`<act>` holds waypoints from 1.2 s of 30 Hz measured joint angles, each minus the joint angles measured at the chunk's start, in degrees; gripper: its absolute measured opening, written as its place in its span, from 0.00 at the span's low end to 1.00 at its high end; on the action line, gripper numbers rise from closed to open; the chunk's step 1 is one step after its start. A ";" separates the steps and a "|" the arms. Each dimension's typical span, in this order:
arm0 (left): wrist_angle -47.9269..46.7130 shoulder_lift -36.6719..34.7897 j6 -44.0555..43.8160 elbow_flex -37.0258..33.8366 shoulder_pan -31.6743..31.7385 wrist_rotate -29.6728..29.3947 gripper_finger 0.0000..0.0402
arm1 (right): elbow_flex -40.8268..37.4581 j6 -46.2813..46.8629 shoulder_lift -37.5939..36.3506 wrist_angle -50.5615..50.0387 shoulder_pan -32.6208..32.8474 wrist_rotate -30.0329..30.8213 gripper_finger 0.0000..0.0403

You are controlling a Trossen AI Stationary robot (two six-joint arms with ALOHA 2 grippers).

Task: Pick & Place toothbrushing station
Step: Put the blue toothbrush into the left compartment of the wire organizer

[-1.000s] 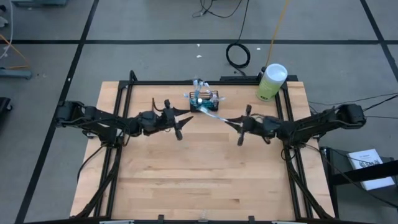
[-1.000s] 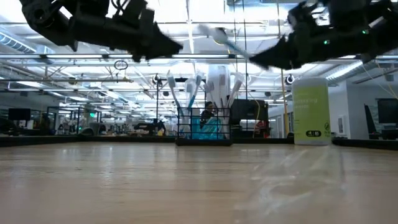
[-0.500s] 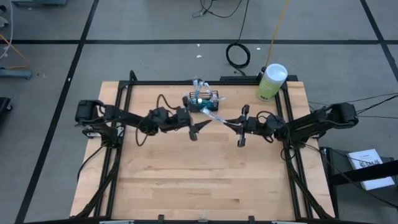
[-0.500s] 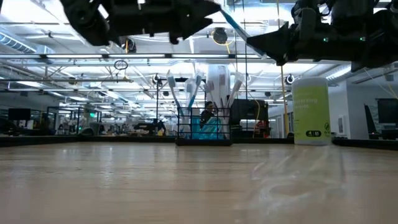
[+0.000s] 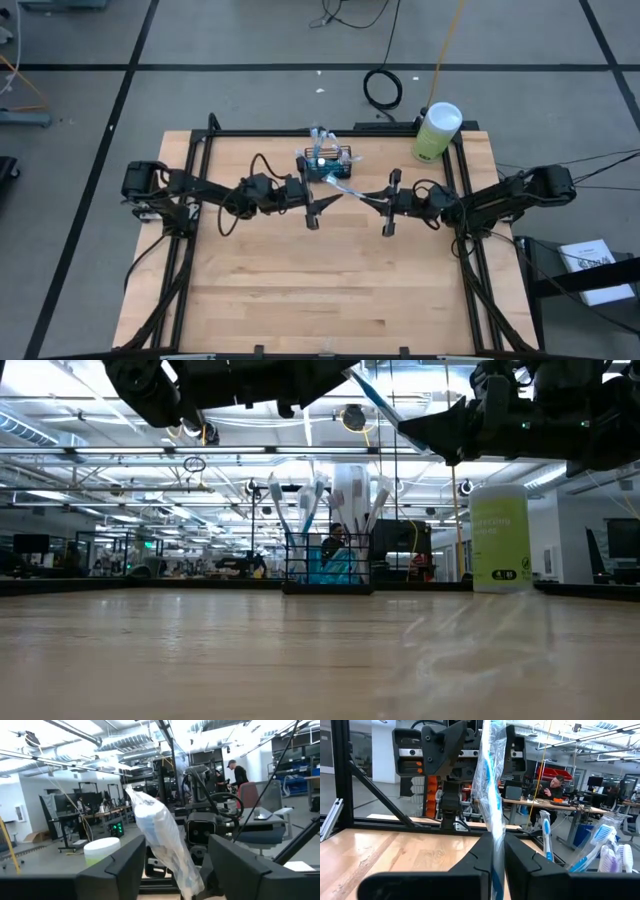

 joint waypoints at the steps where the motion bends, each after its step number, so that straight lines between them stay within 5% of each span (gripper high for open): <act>1: 0.00 0.00 -0.02 0.00 -0.01 -0.01 0.54 | 0.00 -0.02 0.00 -0.01 0.00 0.01 0.04; 14: 0.32 0.00 0.17 -0.01 -0.14 0.96 0.05 | 0.05 -0.04 -0.04 -1.55 0.00 0.38 0.09; 17: -0.89 -1.06 1.85 -0.09 -0.22 -1.03 0.05 | 0.07 2.40 -0.04 -2.53 0.00 4.69 0.18; 24: -14.11 -9.91 6.69 -0.02 0.05 -16.98 0.05 | -0.02 5.72 -4.06 -11.78 -0.02 13.76 0.41; 29: -28.55 -15.88 -0.49 0.02 2.61 -26.28 0.04 | -0.02 5.98 -6.81 -15.54 -0.50 13.77 0.52; 33: -39.45 -16.69 -7.51 0.00 6.36 -28.21 0.06 | -0.02 5.95 -7.38 -16.91 -0.50 13.73 0.55; 36: -42.55 -16.04 -13.83 -0.02 10.56 -24.39 0.06 | -0.02 5.97 -7.37 -17.20 -0.50 13.75 0.55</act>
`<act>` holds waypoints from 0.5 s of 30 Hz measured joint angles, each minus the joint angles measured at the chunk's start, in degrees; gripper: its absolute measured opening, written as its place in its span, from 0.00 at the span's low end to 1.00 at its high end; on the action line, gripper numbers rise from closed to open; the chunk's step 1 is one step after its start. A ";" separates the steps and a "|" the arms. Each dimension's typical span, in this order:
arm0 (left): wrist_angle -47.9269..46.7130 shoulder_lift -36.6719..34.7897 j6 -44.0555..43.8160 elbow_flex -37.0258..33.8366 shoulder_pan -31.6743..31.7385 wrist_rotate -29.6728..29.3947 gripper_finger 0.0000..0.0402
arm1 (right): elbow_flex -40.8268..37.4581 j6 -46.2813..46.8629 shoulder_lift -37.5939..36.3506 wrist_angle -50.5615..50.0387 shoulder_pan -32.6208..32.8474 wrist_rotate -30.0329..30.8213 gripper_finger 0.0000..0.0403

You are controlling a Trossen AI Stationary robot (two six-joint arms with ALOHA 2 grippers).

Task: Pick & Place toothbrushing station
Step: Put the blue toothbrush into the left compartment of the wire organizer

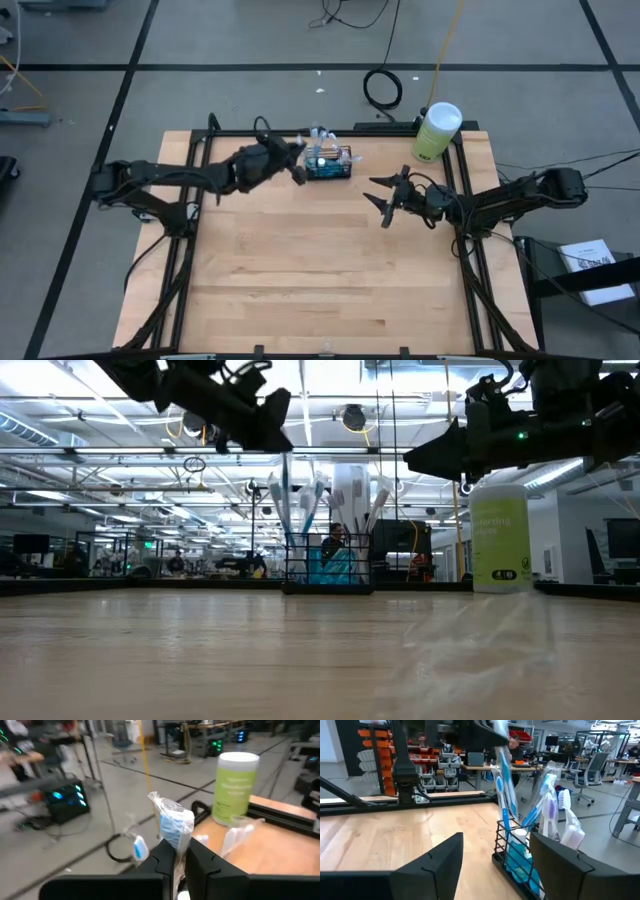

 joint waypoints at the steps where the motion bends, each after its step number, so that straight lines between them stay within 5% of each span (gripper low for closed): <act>1: -0.01 0.46 -1.35 0.00 1.15 2.20 0.05 | 0.00 0.00 -0.02 0.00 0.00 0.00 0.55; 4: -0.10 1.73 -2.50 0.00 3.35 6.86 0.04 | 0.00 0.02 -0.02 -0.05 0.00 0.00 0.54; 15: 4.11 2.14 -1.16 -0.02 2.63 6.77 0.04 | 0.00 -0.09 -0.02 -0.38 0.00 0.02 0.53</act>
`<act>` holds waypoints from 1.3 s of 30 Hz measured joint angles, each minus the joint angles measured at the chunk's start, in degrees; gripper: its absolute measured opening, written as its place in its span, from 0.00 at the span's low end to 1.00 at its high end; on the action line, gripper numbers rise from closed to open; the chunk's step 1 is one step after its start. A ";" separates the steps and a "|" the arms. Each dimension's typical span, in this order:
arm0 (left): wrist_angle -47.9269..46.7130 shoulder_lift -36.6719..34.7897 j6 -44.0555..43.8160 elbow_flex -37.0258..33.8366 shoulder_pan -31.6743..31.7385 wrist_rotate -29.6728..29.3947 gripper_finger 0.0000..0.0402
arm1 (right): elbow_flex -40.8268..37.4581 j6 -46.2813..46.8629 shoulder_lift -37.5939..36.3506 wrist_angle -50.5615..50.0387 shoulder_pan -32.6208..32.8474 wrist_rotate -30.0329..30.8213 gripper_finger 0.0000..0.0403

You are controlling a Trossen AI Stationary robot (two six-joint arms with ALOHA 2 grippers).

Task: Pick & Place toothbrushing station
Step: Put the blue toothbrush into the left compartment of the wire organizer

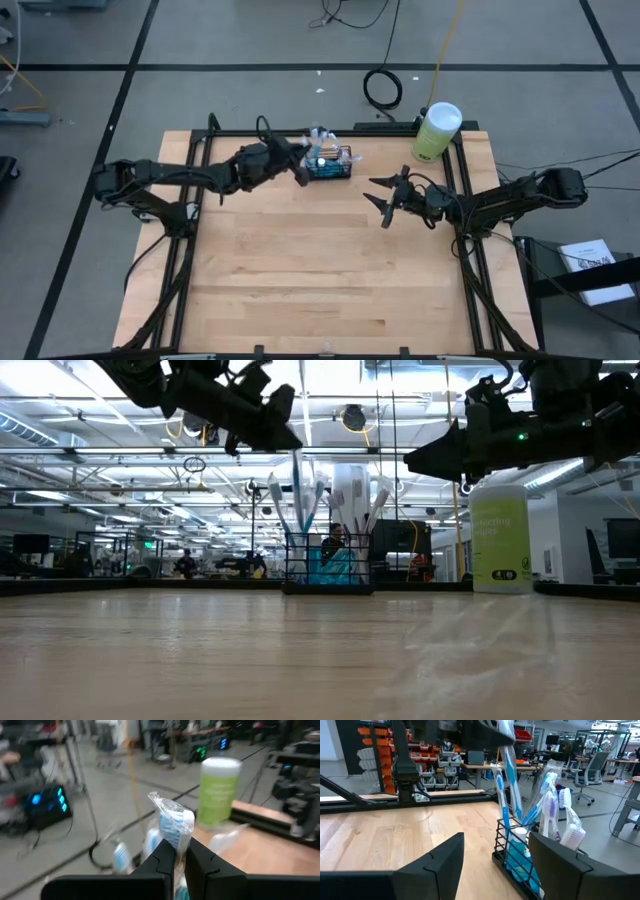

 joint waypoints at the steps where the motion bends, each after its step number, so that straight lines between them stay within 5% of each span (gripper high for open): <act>1: 1.02 0.00 1.07 0.00 -0.40 0.04 0.04 | 0.00 0.00 0.00 -0.13 0.00 0.00 0.53; 29: -10.54 0.07 -11.83 0.00 0.32 -1.48 0.07 | 0.02 0.09 0.00 -0.69 0.00 0.04 0.52; 39: -7.56 4.84 -13.47 0.02 1.46 0.15 0.07 | 0.04 0.14 0.00 -0.71 -0.02 0.04 0.52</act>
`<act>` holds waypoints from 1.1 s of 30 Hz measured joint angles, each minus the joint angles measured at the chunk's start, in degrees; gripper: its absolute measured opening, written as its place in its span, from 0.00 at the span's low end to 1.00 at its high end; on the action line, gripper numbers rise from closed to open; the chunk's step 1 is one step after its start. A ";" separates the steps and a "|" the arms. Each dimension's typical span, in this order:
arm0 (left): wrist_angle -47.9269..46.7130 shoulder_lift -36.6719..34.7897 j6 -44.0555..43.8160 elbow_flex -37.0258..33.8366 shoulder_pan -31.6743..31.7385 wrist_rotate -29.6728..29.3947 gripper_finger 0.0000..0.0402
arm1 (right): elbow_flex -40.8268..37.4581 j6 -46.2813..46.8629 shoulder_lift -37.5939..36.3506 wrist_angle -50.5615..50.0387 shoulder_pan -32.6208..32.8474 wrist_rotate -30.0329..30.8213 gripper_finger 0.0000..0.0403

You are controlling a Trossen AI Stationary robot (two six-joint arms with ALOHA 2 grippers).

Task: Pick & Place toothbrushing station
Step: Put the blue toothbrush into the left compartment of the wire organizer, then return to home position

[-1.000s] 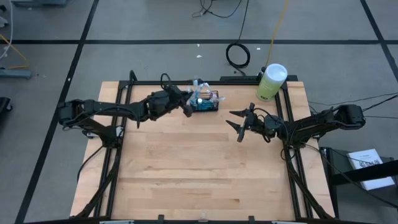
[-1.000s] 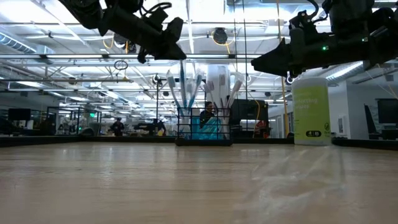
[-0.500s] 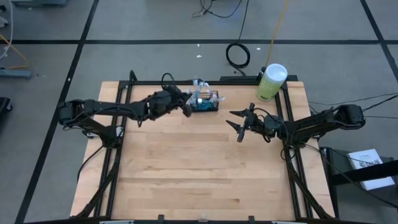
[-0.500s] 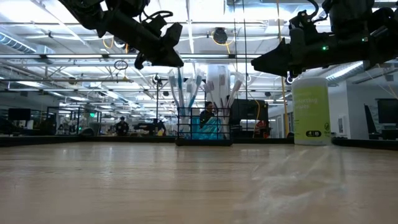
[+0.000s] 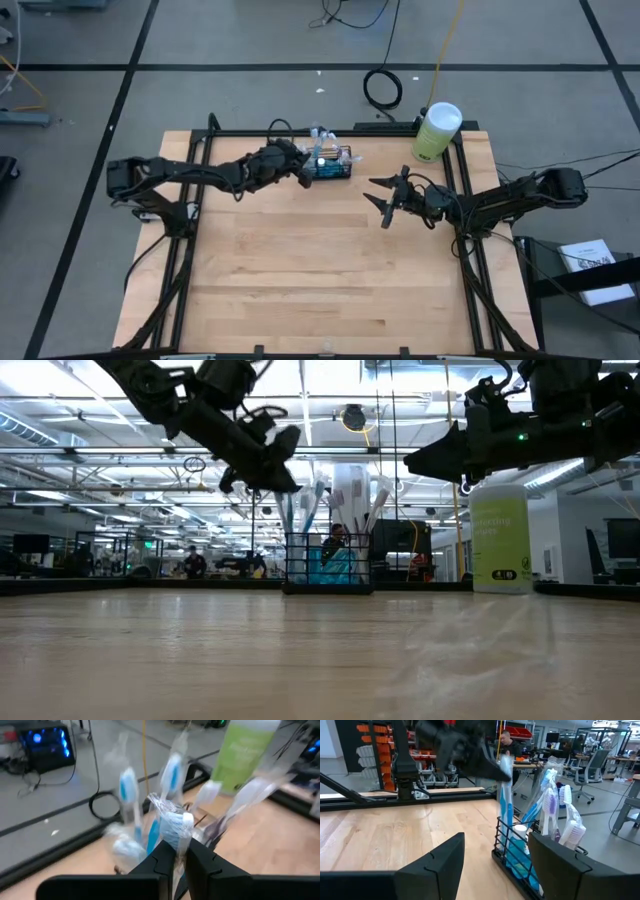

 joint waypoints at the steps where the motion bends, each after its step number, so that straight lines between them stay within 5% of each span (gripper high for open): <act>1: 0.06 1.00 -0.33 -0.02 0.11 -0.02 0.08 | 0.00 0.15 0.00 0.06 0.00 0.00 0.52; 11: 3.22 4.88 0.07 0.02 0.25 0.02 0.08 | 0.02 0.43 0.00 -0.16 0.00 0.00 0.52; 23: 1.40 4.32 1.46 0.00 0.21 -1.48 0.47 | 0.02 0.83 0.00 -0.22 0.00 -0.02 0.52; 33: -2.16 -1.86 3.39 -0.04 -0.34 2.93 0.78 | 0.02 1.09 0.00 -0.33 0.00 -0.04 0.52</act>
